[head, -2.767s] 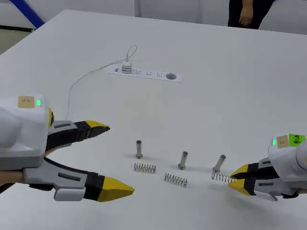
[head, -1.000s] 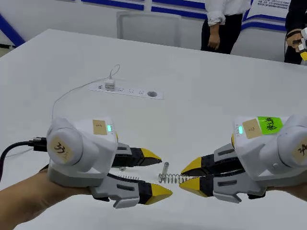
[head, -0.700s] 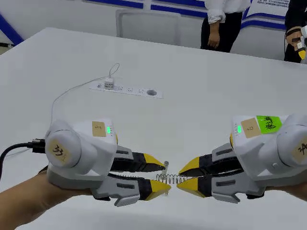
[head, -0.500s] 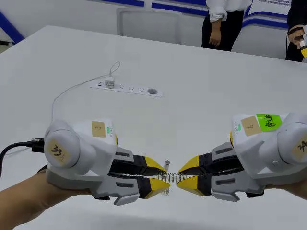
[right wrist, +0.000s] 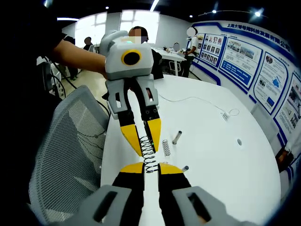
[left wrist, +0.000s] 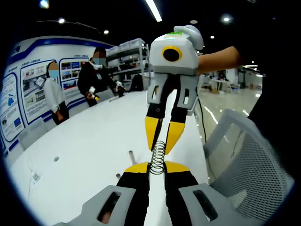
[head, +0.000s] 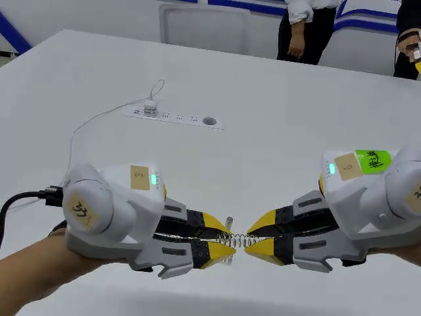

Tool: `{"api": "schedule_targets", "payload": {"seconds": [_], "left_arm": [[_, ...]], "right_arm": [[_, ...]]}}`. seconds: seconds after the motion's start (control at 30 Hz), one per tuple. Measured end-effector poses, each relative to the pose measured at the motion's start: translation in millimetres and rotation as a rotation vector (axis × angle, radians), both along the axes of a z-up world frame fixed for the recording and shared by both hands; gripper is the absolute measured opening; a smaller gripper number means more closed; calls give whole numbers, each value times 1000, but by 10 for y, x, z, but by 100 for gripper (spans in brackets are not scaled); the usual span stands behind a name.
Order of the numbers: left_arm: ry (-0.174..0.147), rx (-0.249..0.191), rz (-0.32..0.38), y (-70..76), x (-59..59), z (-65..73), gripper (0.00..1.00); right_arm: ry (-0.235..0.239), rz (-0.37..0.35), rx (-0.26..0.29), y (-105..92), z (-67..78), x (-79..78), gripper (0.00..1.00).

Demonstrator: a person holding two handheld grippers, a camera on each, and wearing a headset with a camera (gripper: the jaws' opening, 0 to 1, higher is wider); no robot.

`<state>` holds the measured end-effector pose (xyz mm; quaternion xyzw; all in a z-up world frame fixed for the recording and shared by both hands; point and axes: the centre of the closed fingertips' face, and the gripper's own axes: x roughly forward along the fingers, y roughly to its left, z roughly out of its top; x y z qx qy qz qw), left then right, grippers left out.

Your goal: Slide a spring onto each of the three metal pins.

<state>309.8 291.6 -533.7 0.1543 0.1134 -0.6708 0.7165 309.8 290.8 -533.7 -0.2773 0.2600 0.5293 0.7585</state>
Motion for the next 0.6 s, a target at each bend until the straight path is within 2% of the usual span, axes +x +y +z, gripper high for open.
{"api": "schedule_targets", "payload": {"seconds": [0.17,0.3,0.5,0.57,0.6], "left_arm": [[12,-7,4,10,1,11,10],[23,-15,-1,16,-20,25,10],[23,-6,-12,29,-29,17,10],[38,-25,-21,28,-47,53,10],[34,-25,-20,28,-42,62,10]], "right_arm": [[-2,2,8,-1,22,7,10],[20,9,32,0,40,3,11],[30,29,41,24,-11,-13,12],[36,32,33,25,-48,-15,14],[27,38,25,14,-67,-5,15]]}}
